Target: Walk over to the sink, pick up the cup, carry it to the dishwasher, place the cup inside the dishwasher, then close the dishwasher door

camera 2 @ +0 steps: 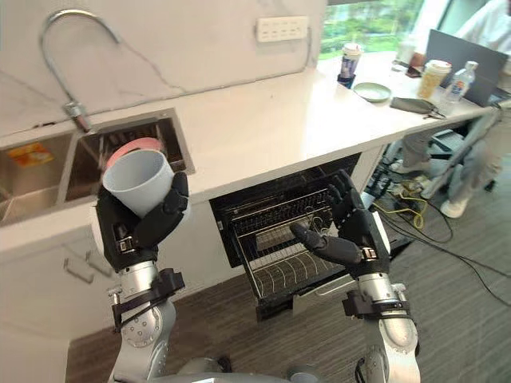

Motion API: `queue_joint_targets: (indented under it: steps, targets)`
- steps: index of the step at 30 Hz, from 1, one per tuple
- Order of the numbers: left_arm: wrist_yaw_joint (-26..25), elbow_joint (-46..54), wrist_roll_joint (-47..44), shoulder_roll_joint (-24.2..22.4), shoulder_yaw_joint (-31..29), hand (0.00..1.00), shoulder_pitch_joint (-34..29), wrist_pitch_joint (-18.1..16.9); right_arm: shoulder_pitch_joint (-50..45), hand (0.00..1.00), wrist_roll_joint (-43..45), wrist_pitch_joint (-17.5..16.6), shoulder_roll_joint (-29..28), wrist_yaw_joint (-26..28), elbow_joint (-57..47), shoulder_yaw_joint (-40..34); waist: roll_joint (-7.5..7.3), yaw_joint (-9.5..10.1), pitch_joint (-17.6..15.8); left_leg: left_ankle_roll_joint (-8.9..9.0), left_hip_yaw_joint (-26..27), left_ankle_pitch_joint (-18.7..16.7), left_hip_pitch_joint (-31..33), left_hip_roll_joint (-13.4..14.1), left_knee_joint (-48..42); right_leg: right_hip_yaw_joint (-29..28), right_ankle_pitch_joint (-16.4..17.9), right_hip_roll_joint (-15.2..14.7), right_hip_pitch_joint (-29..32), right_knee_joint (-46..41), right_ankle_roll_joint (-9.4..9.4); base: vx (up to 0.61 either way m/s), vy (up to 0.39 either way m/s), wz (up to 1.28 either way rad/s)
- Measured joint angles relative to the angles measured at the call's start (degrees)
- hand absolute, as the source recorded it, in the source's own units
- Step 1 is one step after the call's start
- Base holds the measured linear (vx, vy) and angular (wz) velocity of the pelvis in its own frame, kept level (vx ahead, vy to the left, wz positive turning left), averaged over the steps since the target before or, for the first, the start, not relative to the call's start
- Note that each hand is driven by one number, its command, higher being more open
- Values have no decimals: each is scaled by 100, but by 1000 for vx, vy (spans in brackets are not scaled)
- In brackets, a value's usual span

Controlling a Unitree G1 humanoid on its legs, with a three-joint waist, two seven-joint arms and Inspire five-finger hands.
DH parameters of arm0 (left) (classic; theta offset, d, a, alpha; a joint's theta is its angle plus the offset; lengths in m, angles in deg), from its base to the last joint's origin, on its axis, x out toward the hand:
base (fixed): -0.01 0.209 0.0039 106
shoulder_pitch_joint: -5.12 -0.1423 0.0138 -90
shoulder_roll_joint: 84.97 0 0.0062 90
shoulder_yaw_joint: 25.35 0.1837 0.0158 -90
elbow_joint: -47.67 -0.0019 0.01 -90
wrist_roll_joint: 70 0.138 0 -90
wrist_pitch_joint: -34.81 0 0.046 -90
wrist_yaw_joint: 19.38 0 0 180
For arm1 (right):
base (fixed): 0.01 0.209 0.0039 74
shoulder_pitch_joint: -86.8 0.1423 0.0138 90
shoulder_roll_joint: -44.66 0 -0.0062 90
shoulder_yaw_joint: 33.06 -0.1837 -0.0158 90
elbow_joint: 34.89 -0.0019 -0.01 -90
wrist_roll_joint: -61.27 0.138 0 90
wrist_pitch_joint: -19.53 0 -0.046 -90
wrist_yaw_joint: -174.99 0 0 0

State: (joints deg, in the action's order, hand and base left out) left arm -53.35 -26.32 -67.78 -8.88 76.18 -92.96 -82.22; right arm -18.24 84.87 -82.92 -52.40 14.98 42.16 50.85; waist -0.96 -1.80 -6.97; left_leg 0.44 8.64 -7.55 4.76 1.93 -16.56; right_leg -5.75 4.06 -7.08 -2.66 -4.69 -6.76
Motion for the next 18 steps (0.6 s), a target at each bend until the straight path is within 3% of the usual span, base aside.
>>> queue_joint_targets:
  steps: [3,7,12,18]
  targets:
    - [105,10,1,82,12,0,280,4,98,100,104,42,1,-25,-357,-50,-30,-68,41,-95,172,-75,-156,-132,226,-14,-63,-146,-15,174,-96,116,126,-28]
    - [437,9,47,194,0,0,329,31,96,100,188,62,-140,-80,-518,-181,-19,-139,155,-129,566,-107,-180,-95,443,73,-255,-143,218,323,-118,55,37,-54]
    - [548,-54,407,207,-164,0,328,303,227,100,187,92,-302,-177,-517,-67,10,-215,195,-149,1237,-122,-354,87,643,771,-940,56,253,948,71,31,13,-94]
    - [586,-450,915,188,32,0,552,536,419,100,400,91,-288,-346,-517,99,49,-242,244,-114,1260,-154,-551,93,715,632,-1025,105,282,954,90,-47,-14,-36]
